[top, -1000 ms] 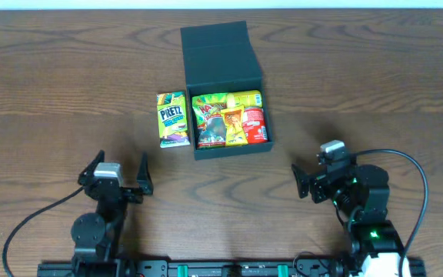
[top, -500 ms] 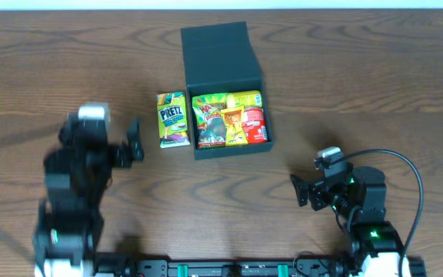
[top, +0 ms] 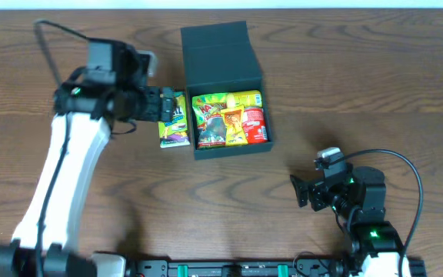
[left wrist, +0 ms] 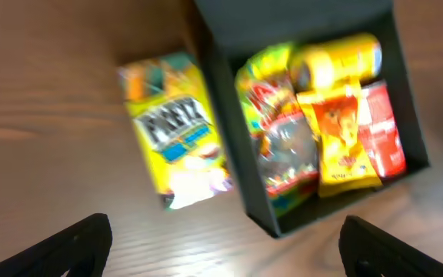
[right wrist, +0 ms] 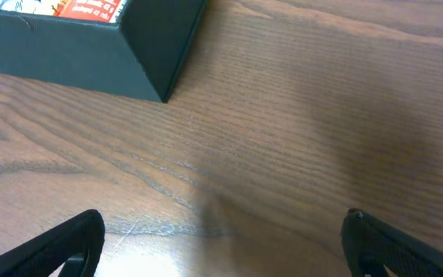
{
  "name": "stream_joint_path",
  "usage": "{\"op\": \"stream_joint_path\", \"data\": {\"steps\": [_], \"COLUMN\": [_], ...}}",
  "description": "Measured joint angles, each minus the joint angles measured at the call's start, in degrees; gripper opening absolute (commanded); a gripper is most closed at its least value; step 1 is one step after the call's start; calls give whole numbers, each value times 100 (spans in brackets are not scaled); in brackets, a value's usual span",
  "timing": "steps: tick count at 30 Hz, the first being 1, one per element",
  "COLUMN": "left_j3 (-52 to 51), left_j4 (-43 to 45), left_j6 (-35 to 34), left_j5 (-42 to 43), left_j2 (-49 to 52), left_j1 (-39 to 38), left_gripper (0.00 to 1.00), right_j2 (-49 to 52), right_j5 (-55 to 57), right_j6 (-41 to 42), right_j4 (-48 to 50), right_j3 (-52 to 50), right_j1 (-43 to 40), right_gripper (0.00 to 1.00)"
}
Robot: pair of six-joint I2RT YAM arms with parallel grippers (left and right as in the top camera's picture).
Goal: Pack container
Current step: 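Move the left gripper up to the green Pretz box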
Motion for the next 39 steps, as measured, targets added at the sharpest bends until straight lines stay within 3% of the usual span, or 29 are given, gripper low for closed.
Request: {"op": "stream_joint_path", "data": {"steps": [10, 14, 29, 39], "left_j3": [0, 0, 0, 0], "left_j4": [415, 507, 881, 994], "left_j6": [-400, -560, -761, -1342], "left_j5": [-24, -514, -2481, -2658], "left_j2": [1545, 1895, 2013, 2017], "left_j1": [-68, -81, -1082, -907], "left_gripper": [95, 95, 96, 95], "right_j2": [0, 0, 0, 0], "right_j5": [0, 0, 0, -2], "right_j6": [0, 0, 0, 0], "right_j4": [0, 2, 0, 2], "right_j3": [0, 0, 0, 0], "right_j1": [0, 0, 0, 0], "right_gripper": [99, 99, 99, 99]}}
